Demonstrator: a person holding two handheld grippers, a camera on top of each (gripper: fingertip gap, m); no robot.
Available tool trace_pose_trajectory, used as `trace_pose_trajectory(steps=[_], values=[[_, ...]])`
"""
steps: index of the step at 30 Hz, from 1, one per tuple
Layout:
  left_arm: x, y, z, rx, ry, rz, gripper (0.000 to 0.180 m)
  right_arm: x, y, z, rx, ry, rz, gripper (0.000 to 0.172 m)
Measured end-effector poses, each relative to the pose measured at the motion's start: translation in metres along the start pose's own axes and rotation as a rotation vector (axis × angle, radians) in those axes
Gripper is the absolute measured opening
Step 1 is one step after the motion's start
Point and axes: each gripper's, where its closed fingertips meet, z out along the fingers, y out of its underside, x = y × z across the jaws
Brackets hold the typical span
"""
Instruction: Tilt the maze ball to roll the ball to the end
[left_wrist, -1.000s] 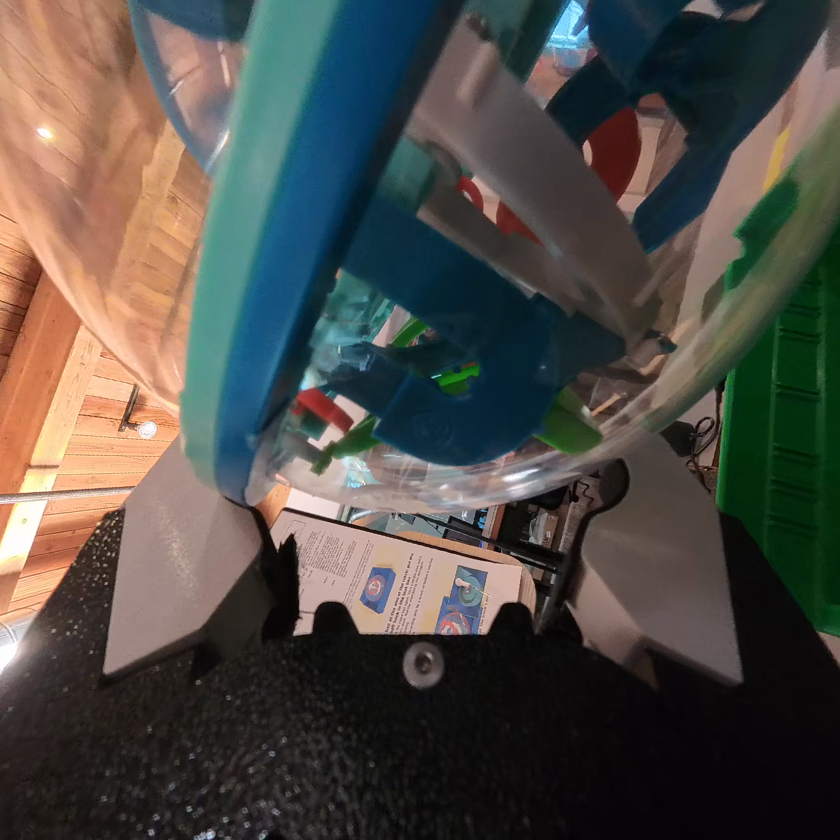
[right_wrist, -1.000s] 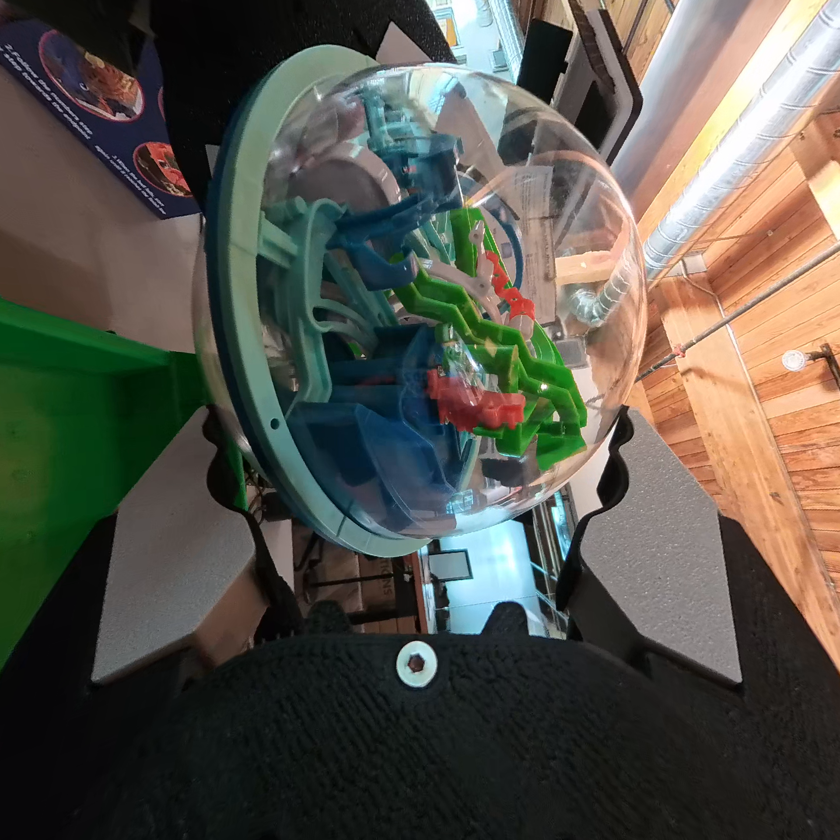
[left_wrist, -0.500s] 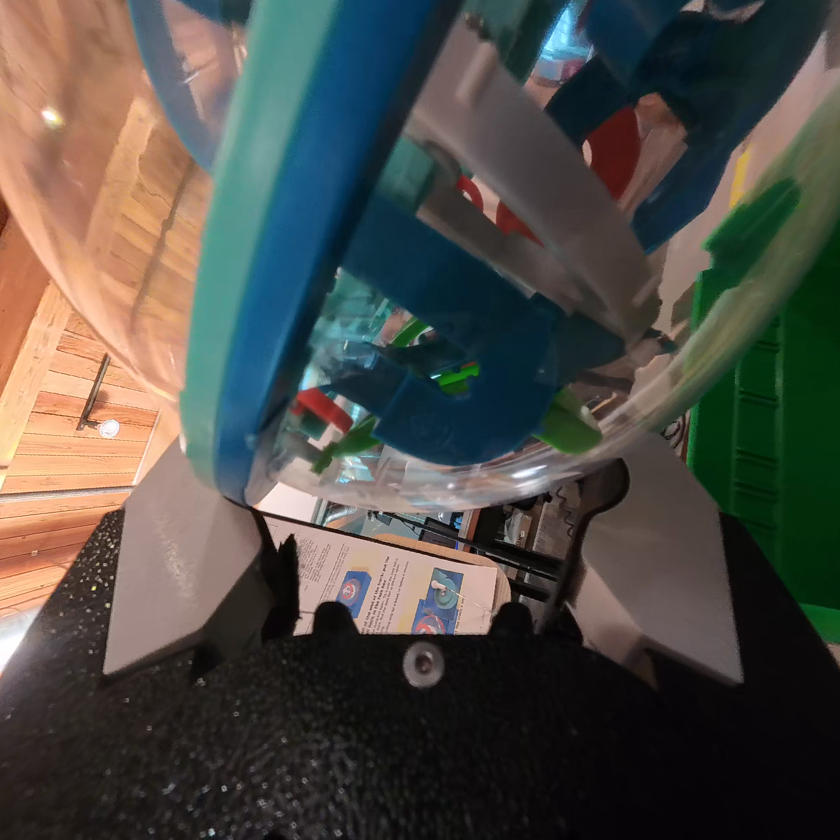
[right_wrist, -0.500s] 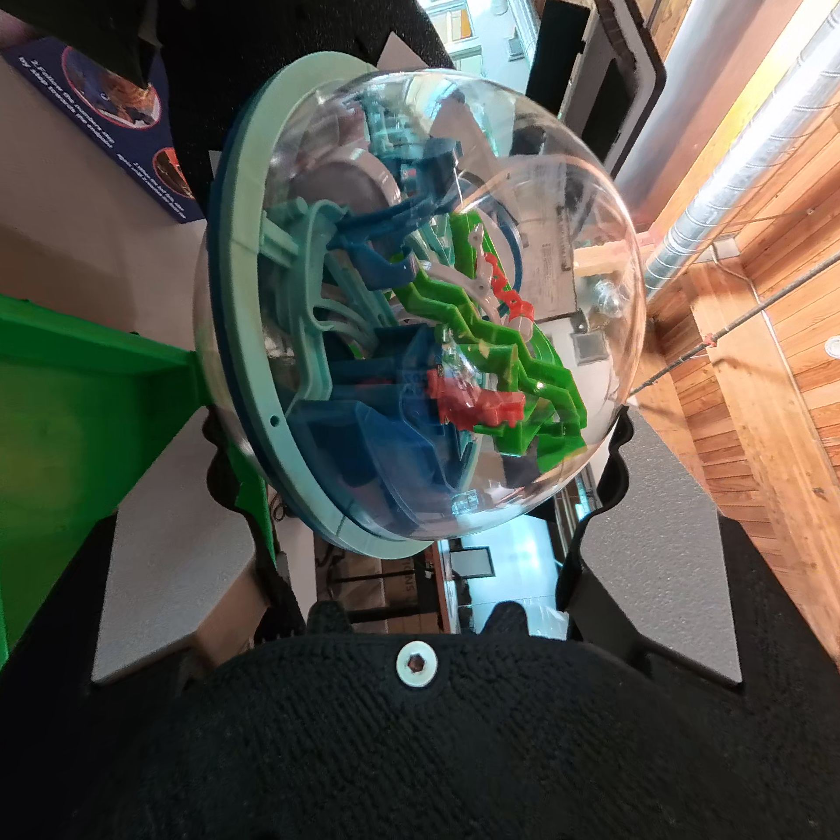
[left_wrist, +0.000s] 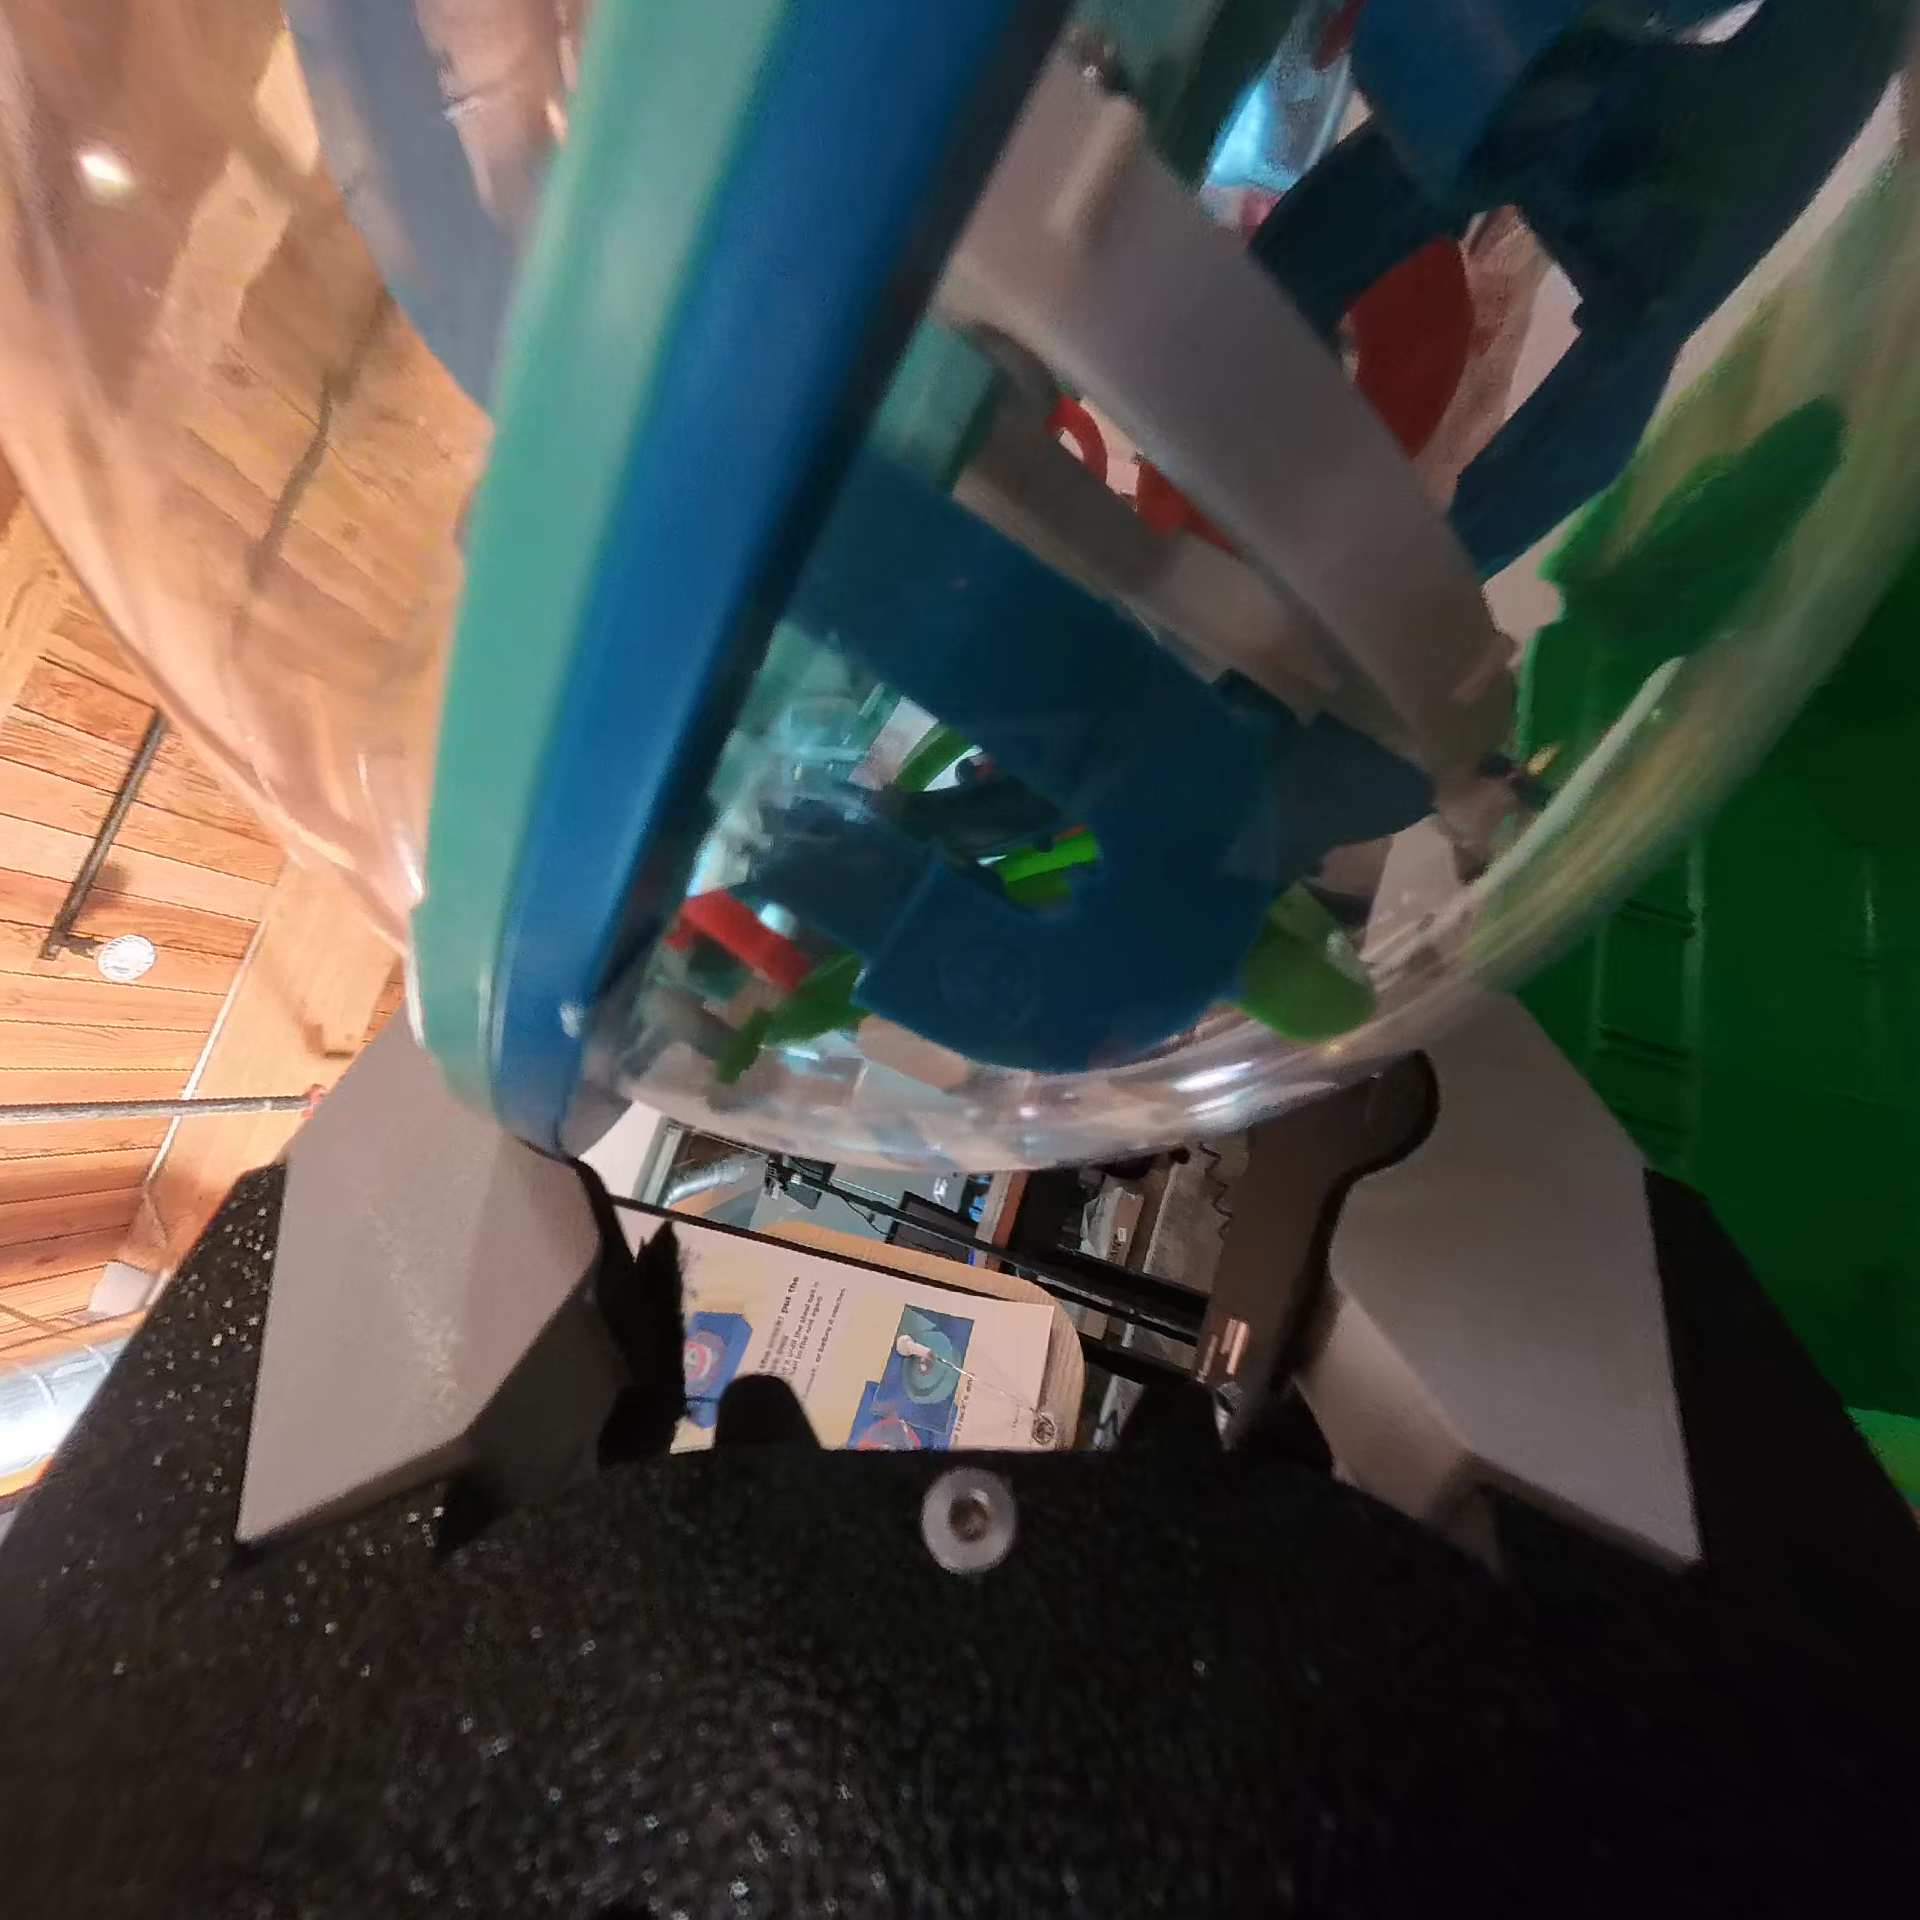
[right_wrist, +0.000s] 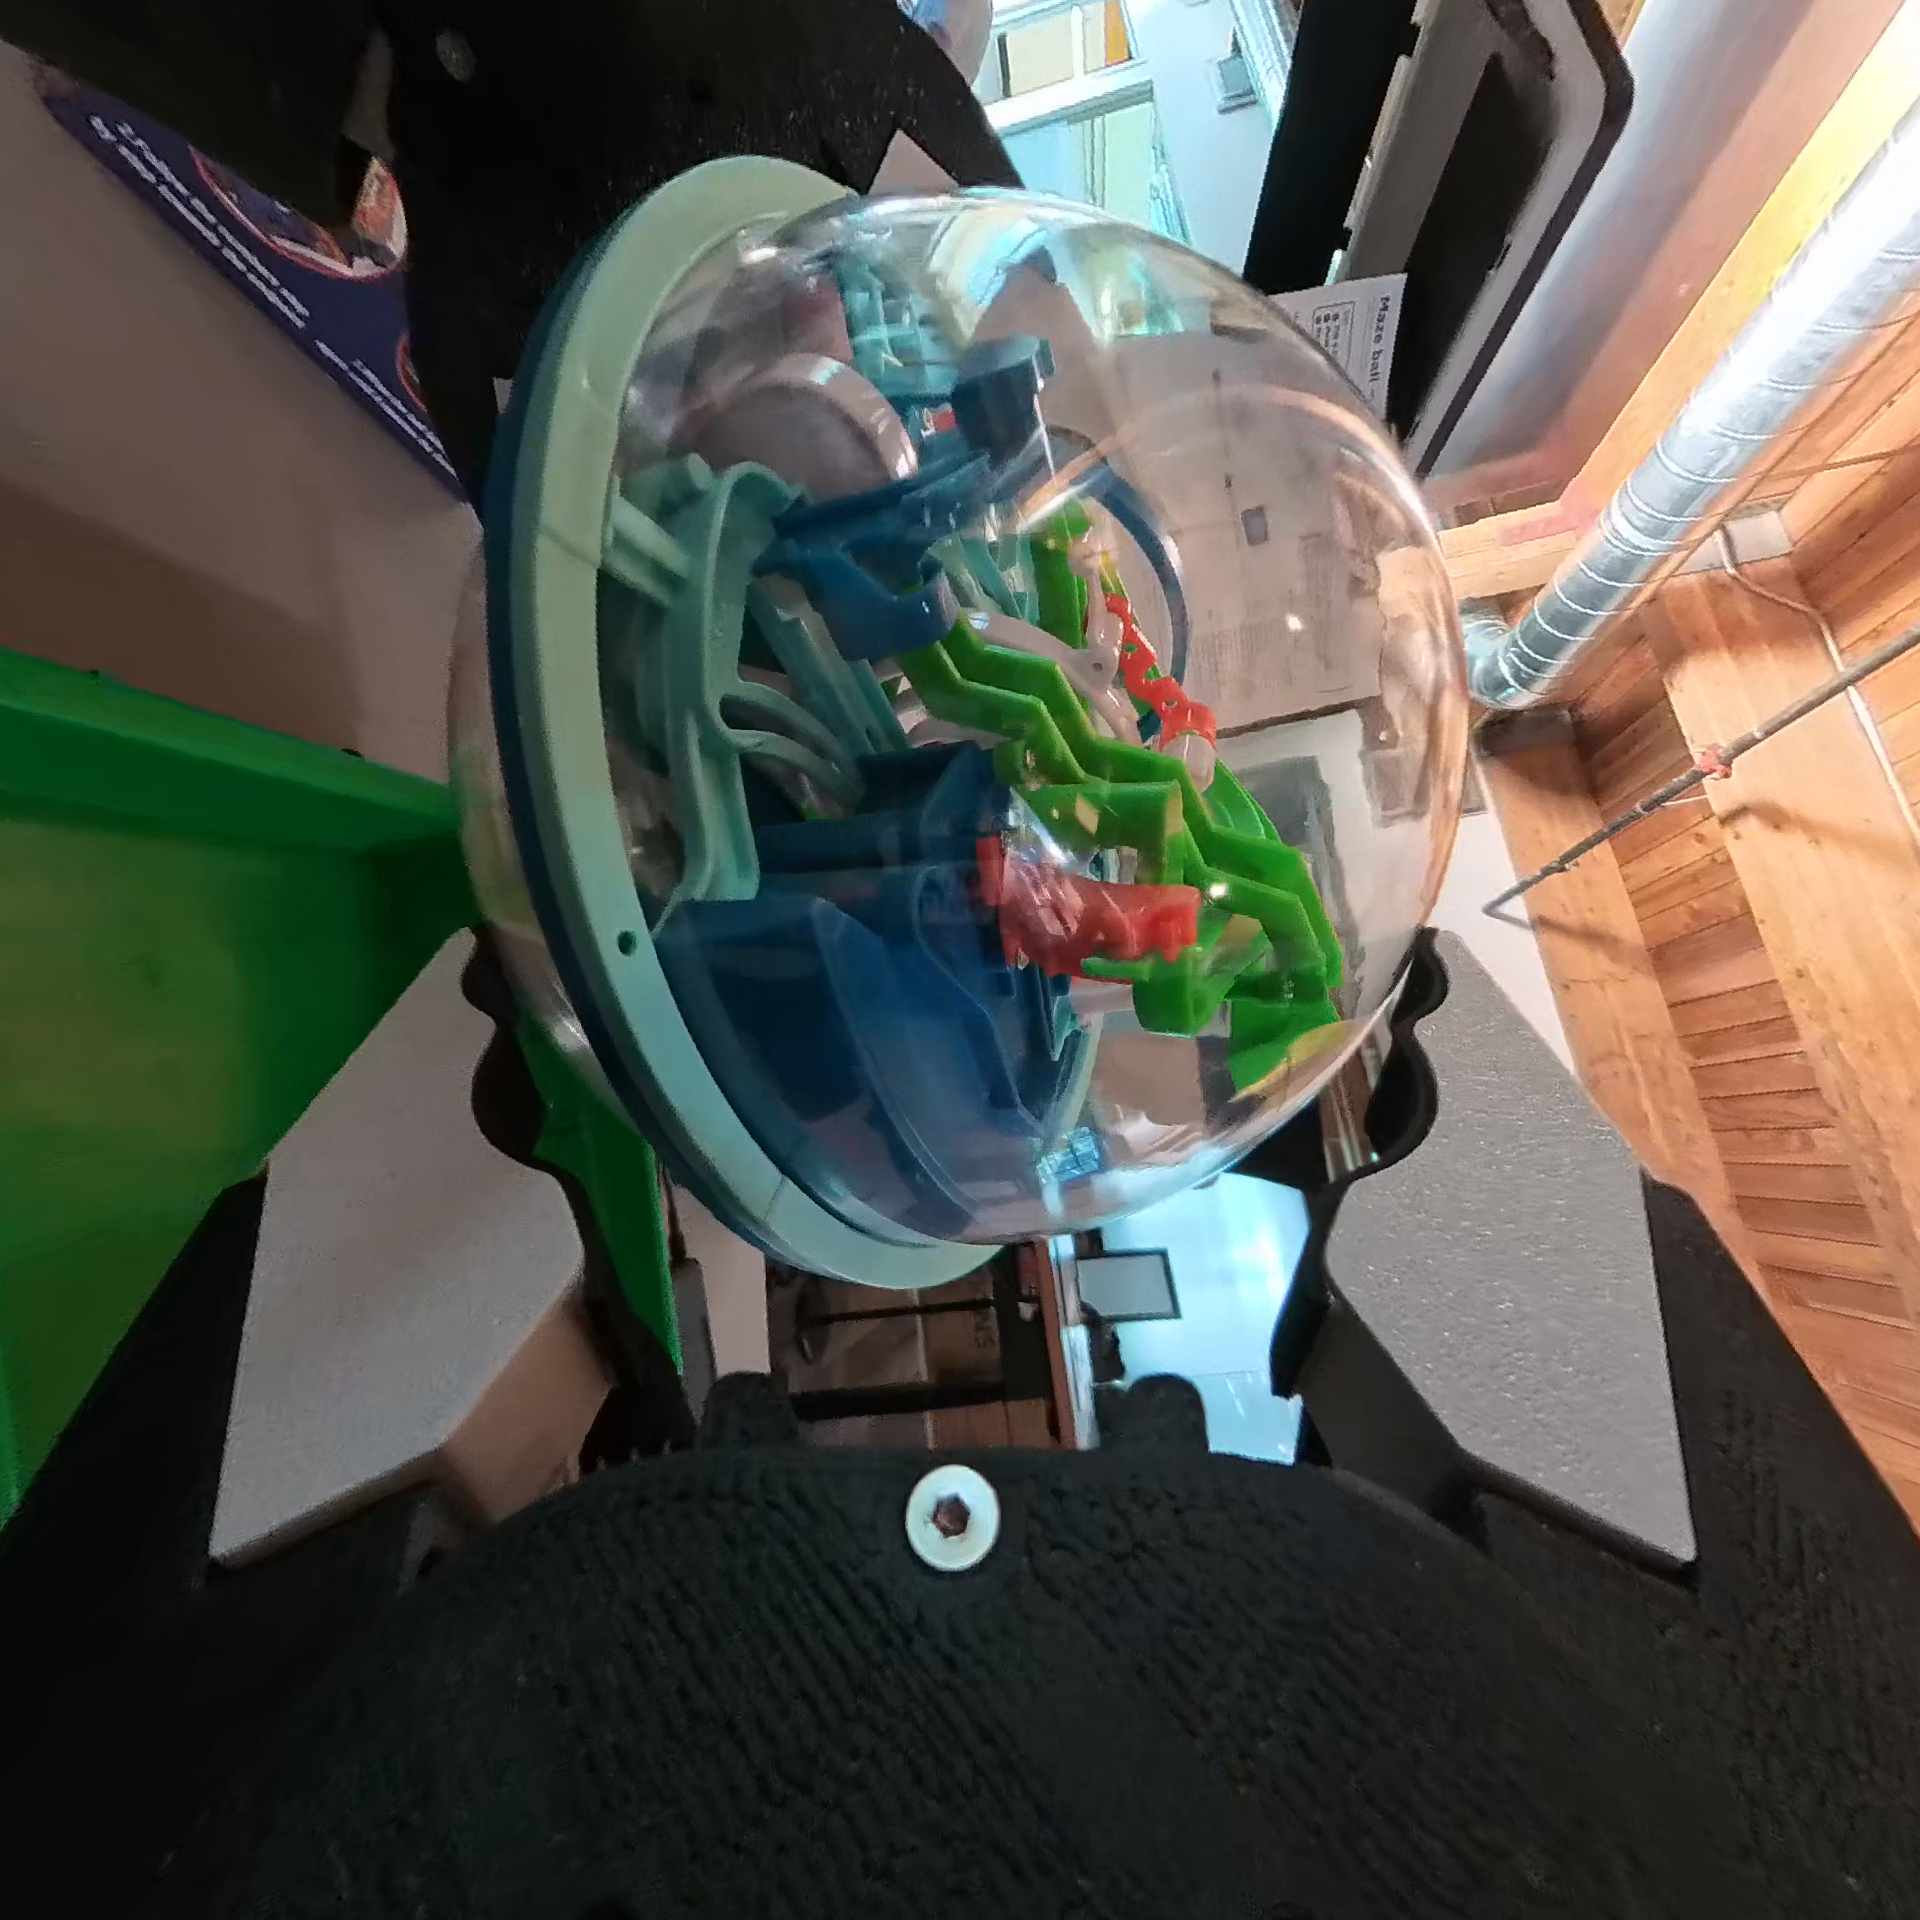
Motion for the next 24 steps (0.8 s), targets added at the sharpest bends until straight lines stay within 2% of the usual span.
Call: trace_pose_trajectory(steps=[9, 15, 24], values=[[-0.022, -0.008, -0.011, 0.034, -0.11, 0.045, 0.155, 0.008, -0.021, -0.007, 0.004, 0.084, -0.121, 0.16], [-0.023, -0.004, -0.012, 0.06, -0.106, -0.014, 0.154, 0.006, -0.041, -0.009, 0.074, 0.092, -0.142, 0.16], [-0.015, -0.003, -0.009, 0.036, -0.044, -0.028, 0.153, 0.006, -0.033, -0.007, 0.12, 0.056, -0.04, 0.16]])
